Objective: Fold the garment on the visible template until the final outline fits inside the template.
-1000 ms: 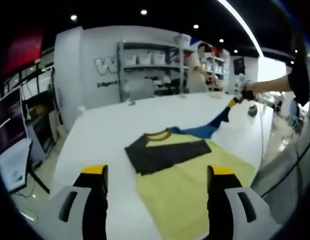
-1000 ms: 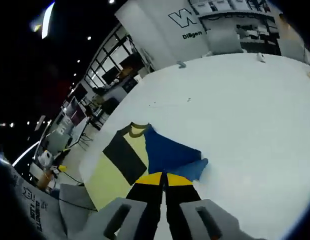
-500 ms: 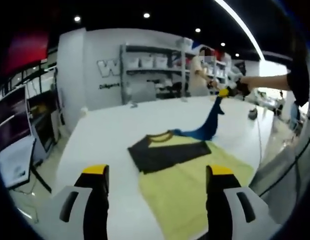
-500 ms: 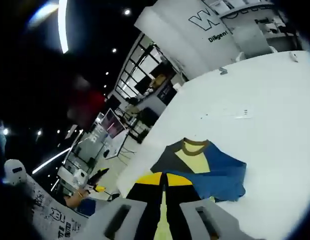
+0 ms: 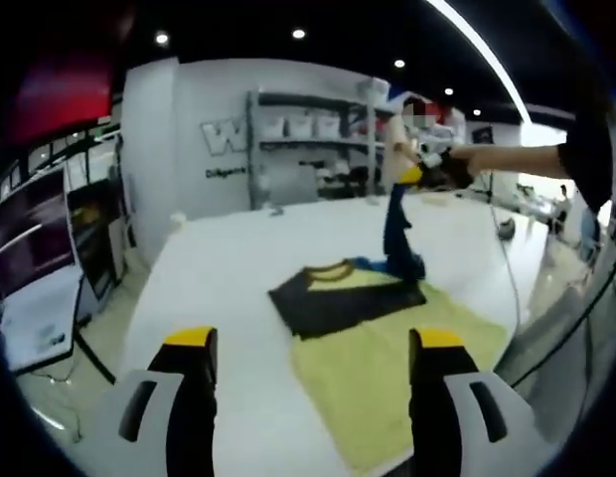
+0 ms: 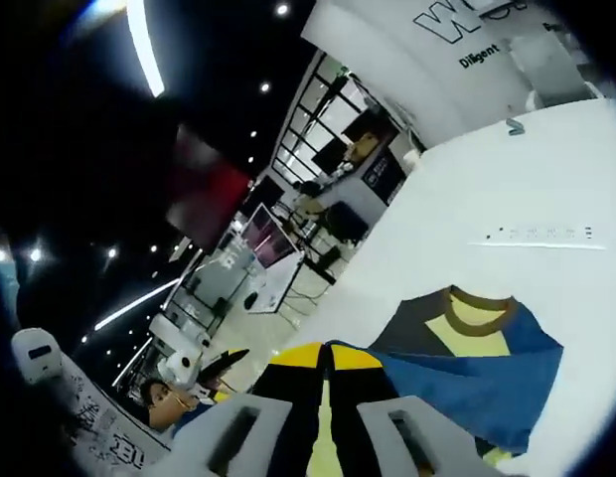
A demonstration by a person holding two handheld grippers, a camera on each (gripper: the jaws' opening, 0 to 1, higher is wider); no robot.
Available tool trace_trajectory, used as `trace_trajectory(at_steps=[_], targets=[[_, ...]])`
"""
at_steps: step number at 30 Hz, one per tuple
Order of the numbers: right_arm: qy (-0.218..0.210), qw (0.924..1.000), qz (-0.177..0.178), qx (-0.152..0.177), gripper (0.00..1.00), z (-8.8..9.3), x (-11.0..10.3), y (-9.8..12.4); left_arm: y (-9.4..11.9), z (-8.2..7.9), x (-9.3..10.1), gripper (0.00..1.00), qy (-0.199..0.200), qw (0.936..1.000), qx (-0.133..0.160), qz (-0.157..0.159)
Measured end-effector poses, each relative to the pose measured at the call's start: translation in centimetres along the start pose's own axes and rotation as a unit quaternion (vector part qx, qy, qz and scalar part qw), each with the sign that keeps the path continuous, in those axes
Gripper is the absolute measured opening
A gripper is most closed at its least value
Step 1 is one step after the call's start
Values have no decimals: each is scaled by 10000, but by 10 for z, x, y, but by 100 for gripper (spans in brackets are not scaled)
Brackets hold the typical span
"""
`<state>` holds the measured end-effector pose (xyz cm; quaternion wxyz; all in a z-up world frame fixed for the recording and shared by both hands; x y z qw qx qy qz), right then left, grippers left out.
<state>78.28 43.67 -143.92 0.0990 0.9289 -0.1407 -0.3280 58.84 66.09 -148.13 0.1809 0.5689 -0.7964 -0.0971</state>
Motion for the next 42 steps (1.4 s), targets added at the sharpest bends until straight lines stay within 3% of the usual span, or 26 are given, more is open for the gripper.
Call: trace_trajectory(at_steps=[6,7,12,16,22,30,34,35,38,42], targets=[[-98,9999,-89,89,0,-2,2,-36,8,-3,-17,73,117,9999,26,-95],[-148,9998,-78,69,0,2,5,-49,10,-1,-24,73,171,9998,23,-107],[-213,9997,80,-98,0,19,22,-70,9,9,-43,73,238,9997,-43,-94],[-535,9976,421,97,0,32,42,-88,7,18,-56,72,291,9995,-99,-41],[-739,9960,477,152,0,49,47,-111,2,29,-65,73,313,9993,-193,82],[-496,9961,722,38,0,61,53,-136,1,30,-63,73,208,9992,-311,157],[-585,9942,879,202,0,60,57,-144,1,32,-64,73,264,9990,-325,124],[-706,9908,1091,389,0,59,62,-150,1,34,-65,73,306,9989,-343,90],[-648,9915,1092,281,0,64,64,-158,0,34,-63,73,308,9989,-354,91],[67,9920,1256,95,11,65,70,-161,0,37,-65,71,336,9986,-419,5]])
Point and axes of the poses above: the point that each gripper's makers call its tool centre point, and the gripper's own axes: y roughly backward along the fingers, x roughly to its right, z roughly out of its underside, the point moved 1 cm from there along y, roughly backward along the fingers, and after that the axes turned 12 degrees about y, right-handed, at the moved point
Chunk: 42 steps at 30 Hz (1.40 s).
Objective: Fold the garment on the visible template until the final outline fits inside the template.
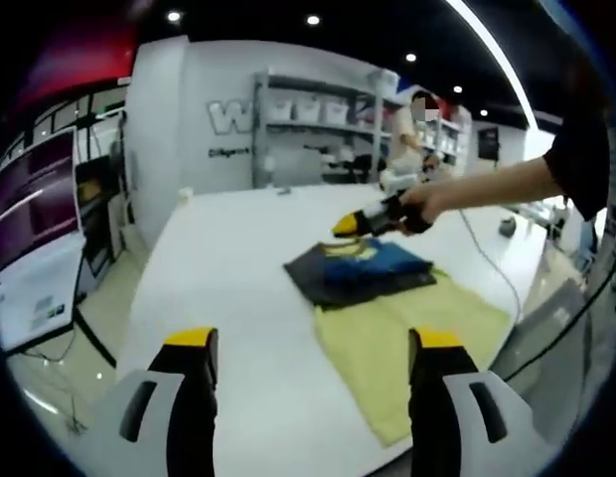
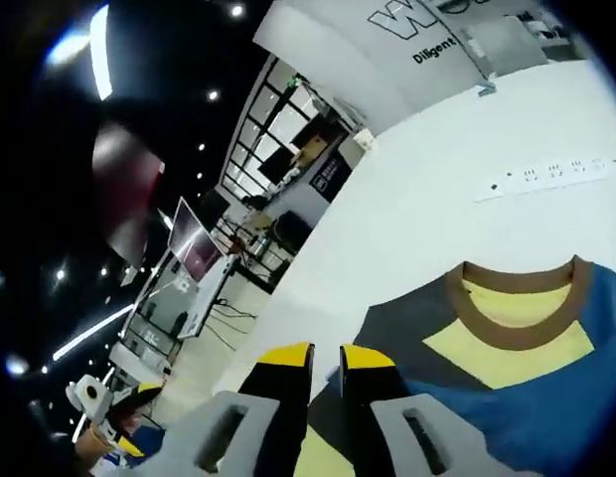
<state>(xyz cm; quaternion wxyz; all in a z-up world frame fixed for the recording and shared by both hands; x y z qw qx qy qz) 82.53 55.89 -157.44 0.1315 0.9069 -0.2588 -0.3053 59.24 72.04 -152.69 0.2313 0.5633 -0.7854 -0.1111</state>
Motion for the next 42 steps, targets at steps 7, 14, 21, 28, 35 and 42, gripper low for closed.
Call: trace_trajectory(at_steps=[7,14,21,28,35,42], targets=[[1327,9899,-125,-489,9,10,9,0,0,6,-3,71,72,9999,-56,-44],[2545,9570,-261,-1365,11,58,22,5,-3,5,-3,71,50,9999,-87,-8],[3143,9297,-459,-1865,17,99,17,5,-7,7,-4,71,20,9999,-138,4],[3643,9076,-480,-2031,15,111,27,-2,-8,9,-9,70,-33,9997,-240,-7],[4036,8923,-231,-2008,0,106,30,-7,-10,10,-11,67,91,9997,-229,-64],[3603,9158,-154,-1769,0,90,9,3,-15,4,-8,66,-205,9993,-289,90]])
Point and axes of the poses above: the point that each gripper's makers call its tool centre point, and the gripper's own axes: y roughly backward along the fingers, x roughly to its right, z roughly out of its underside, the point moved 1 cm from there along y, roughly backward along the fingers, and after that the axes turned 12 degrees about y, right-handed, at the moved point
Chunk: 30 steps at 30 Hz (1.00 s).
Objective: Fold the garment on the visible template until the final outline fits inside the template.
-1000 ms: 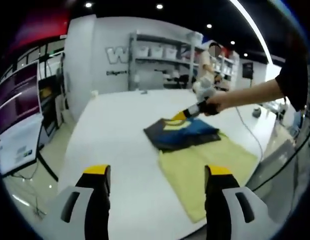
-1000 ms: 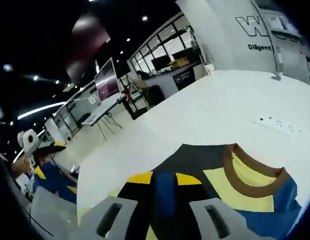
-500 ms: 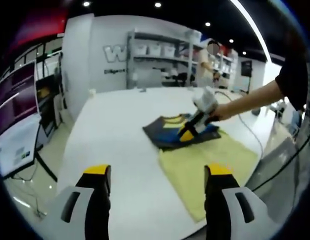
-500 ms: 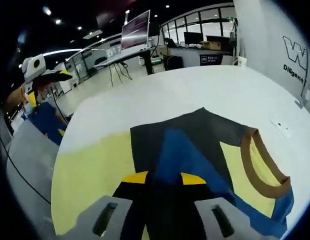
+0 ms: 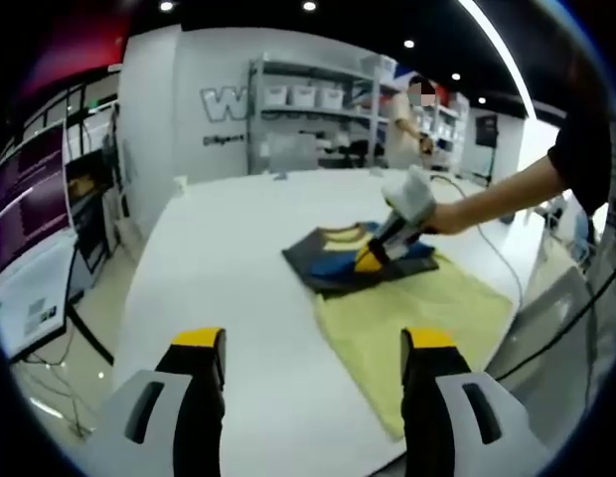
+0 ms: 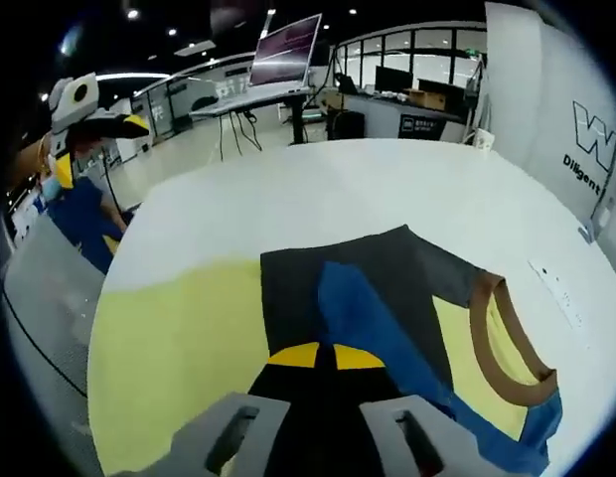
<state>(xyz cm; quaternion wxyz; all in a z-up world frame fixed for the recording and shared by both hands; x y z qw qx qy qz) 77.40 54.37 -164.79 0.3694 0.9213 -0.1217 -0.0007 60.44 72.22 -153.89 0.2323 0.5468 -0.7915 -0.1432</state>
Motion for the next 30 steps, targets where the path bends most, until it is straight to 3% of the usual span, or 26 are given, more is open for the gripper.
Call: trace_trajectory(at_steps=[4,6,11,17,30], targets=[[-307,9994,36,161,0,-18,-11,5,0,-12,0,66,6,9999,124,15],[-593,9968,253,467,0,-31,-15,4,-1,-13,0,66,39,9998,168,19],[-842,9944,173,612,0,-41,-30,-9,-2,-7,2,66,13,10000,58,63],[-954,9944,118,447,0,-37,-40,-29,2,-4,1,66,67,10000,37,29],[-1172,9925,-1,346,0,-20,-63,-28,6,6,-3,65,246,9997,-11,-70]])
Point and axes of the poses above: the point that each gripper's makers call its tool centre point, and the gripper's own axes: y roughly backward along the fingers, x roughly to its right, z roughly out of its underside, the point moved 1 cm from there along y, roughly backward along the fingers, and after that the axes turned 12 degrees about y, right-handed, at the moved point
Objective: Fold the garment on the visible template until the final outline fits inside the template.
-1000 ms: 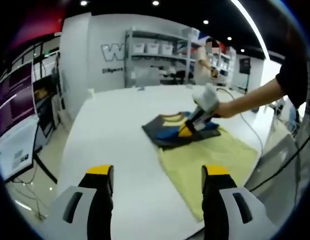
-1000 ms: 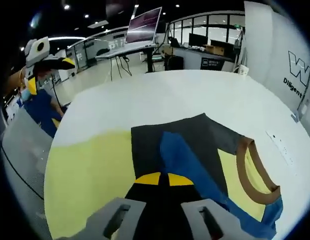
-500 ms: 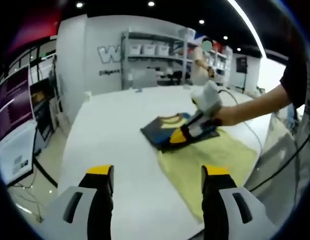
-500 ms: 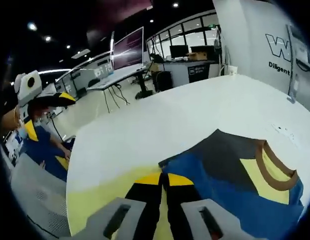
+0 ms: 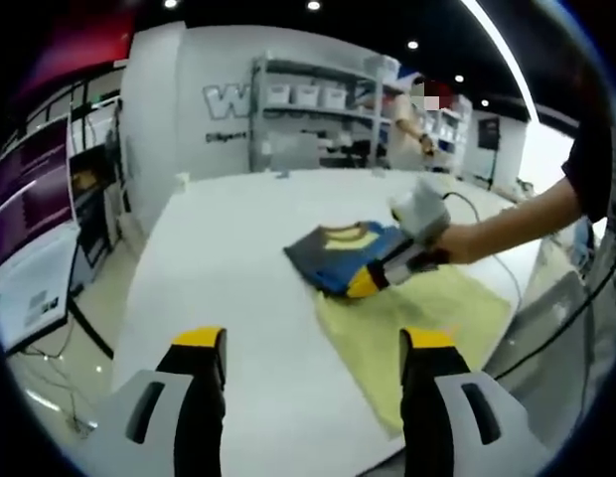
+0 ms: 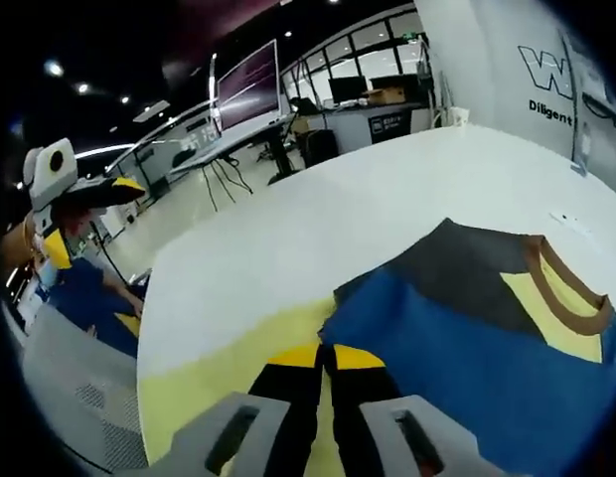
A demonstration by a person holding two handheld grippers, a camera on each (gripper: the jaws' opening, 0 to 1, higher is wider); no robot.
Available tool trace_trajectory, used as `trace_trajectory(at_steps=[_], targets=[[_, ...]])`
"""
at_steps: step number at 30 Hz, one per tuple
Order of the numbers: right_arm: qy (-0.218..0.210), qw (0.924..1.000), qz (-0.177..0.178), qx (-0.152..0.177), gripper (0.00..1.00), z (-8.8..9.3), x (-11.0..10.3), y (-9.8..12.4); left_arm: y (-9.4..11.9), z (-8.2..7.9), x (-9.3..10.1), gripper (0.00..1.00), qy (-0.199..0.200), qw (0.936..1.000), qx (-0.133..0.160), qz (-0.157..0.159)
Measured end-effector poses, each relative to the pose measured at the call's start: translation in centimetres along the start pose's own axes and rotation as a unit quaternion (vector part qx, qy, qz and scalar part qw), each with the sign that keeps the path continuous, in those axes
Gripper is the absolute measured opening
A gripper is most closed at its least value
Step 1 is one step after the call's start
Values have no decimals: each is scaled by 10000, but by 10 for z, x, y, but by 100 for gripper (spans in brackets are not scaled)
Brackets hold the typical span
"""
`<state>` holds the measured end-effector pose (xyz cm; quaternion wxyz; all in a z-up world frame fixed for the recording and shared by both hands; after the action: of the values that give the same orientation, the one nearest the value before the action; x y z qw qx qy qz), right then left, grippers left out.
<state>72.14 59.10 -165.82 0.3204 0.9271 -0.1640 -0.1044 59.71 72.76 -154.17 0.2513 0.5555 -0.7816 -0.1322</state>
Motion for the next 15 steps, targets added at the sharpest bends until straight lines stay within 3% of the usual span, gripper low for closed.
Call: trace_trajectory(at_steps=[11,15], targets=[[25,9999,-54,-115,0,10,-4,-2,-1,3,4,66,-56,9999,-90,48],[177,9998,117,-9,3,8,0,5,-4,10,6,65,-53,9997,-215,47]])
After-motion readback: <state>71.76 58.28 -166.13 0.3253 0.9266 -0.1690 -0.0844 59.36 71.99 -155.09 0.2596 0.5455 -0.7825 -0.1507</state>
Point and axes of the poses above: the point that each gripper's makers call its tool centre point, and the gripper's own axes: y roughly backward along the fingers, x roughly to its right, z roughly out of its underside, the point moved 1 cm from there along y, roughly backward along the fingers, and after that the axes turned 12 degrees about y, right-handed, at the moved point
